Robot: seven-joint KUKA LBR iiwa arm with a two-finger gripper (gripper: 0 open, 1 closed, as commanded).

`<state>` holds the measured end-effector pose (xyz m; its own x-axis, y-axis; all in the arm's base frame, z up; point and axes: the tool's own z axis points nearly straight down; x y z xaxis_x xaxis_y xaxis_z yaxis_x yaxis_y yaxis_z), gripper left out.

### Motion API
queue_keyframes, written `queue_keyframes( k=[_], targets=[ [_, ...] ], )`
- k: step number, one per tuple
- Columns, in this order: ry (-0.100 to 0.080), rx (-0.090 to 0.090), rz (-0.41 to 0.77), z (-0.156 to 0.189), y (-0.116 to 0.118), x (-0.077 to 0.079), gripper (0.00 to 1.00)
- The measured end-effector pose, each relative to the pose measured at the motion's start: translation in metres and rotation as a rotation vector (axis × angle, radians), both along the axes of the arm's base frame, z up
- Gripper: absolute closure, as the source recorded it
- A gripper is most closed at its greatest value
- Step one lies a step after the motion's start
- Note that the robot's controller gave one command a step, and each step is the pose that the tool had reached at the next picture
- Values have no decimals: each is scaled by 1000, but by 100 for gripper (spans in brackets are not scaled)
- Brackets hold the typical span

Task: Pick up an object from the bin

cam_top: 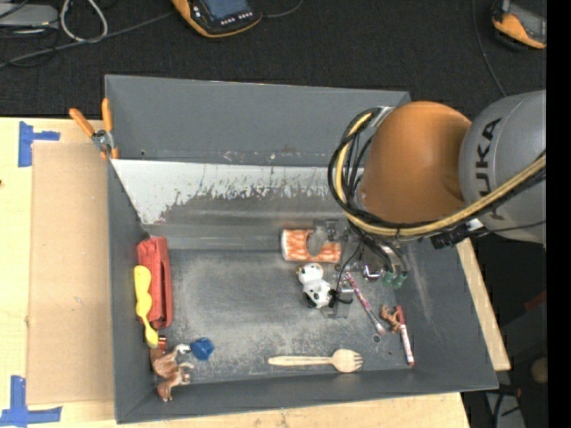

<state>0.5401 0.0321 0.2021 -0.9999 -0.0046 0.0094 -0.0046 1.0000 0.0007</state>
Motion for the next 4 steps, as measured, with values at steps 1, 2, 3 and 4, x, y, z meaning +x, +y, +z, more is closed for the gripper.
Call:
queue_keyframes(
  k=[1, 2, 3, 4],
  targets=[
    [-8, 0, -1, 4, 0, 2, 0],
    [-8, 1, 160, -68, -22, -36, 0],
    [-14, 2, 164, -58, -19, -67, 0],
    [1, 1, 139, -79, -41, -69, 0]
  ],
)
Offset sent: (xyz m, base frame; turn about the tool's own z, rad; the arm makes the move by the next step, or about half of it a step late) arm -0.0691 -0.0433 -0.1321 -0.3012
